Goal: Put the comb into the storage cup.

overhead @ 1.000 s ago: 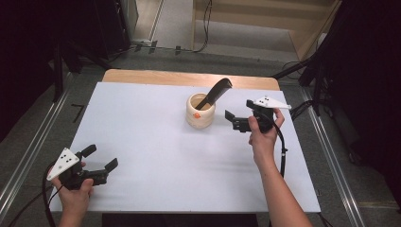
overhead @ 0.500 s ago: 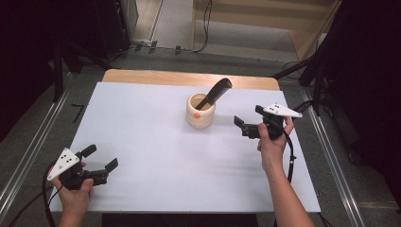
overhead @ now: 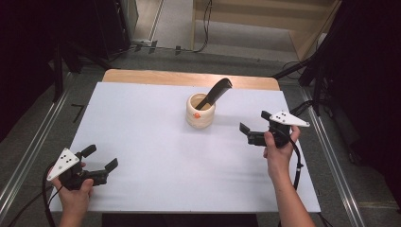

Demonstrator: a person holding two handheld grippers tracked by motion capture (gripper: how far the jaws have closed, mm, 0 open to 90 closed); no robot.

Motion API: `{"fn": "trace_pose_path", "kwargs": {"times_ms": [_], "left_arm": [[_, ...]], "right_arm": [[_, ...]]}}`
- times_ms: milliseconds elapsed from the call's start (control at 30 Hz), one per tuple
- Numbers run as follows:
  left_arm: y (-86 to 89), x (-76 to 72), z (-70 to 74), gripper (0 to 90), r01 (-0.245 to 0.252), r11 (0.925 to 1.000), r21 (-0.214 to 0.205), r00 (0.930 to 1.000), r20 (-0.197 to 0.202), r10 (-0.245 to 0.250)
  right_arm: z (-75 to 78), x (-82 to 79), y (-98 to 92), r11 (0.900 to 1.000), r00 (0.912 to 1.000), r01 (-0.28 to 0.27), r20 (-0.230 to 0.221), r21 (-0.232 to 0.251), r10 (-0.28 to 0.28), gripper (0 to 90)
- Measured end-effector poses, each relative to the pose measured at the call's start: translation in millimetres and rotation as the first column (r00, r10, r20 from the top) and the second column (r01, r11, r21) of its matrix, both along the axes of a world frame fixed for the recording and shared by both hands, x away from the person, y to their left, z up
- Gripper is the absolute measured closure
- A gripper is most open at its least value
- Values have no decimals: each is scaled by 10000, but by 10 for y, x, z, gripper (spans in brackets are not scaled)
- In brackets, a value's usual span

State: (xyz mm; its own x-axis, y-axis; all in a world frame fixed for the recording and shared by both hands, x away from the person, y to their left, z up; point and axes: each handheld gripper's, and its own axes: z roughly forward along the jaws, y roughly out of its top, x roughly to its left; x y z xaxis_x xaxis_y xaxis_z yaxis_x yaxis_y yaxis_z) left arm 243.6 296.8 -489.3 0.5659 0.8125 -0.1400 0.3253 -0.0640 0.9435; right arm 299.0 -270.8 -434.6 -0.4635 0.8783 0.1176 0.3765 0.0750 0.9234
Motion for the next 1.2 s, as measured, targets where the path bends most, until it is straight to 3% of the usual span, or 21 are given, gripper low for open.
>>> {"fn": "trace_pose_path", "kwargs": {"times_ms": [567,1200], "left_arm": [[3,2,-7,0,133,9999,81,9999,18,-133],[-4,0,-11,0,141,9999,82,9999,0,-141]], "right_arm": [[-96,-294,-187,9999,9994,149,313,-24,-148,0],[-223,-538,-361,9997,9990,258,369,13,-258,0]]}}
